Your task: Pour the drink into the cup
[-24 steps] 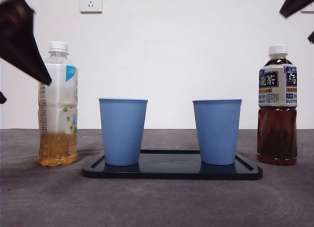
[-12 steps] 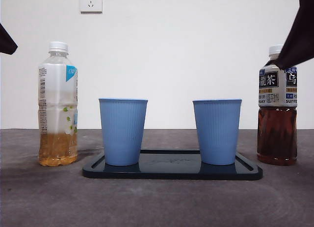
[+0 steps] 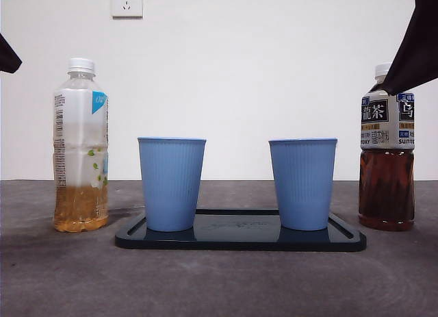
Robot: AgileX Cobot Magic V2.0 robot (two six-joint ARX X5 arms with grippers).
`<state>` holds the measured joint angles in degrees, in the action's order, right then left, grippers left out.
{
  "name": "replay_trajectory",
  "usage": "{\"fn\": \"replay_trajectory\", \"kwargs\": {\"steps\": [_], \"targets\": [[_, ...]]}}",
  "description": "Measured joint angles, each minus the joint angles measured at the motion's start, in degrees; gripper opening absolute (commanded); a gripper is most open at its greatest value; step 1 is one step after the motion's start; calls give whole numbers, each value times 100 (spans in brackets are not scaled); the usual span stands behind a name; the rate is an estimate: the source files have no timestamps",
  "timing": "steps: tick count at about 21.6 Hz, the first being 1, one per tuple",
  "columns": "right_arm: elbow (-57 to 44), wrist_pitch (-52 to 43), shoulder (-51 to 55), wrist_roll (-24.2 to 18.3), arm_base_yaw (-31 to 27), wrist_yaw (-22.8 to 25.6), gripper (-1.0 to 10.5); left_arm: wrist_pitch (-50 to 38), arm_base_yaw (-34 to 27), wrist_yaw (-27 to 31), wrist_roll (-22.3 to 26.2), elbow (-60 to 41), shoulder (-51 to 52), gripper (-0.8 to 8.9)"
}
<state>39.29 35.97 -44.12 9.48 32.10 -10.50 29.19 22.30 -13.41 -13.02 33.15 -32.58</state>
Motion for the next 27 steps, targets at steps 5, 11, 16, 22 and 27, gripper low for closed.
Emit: {"fn": "replay_trajectory", "kwargs": {"steps": [5,11,16,22,27], "targets": [[0,0,0,2,0,0,7,15,-251,149,868,0,492,8],[0,0,0,0,0,0,7,-1464,-1631,428,2391,-997,1547,8],[0,0,0,2,0,0,7,-2118,-2177,649,2339,-2251,2450,8],[0,0,0,2,0,0,7,-2039,-2328,774,2293,-2911,2999,8],[0,0,0,2,0,0,7,-1912,-2347,793,2282,-3128,3228,8]]}}
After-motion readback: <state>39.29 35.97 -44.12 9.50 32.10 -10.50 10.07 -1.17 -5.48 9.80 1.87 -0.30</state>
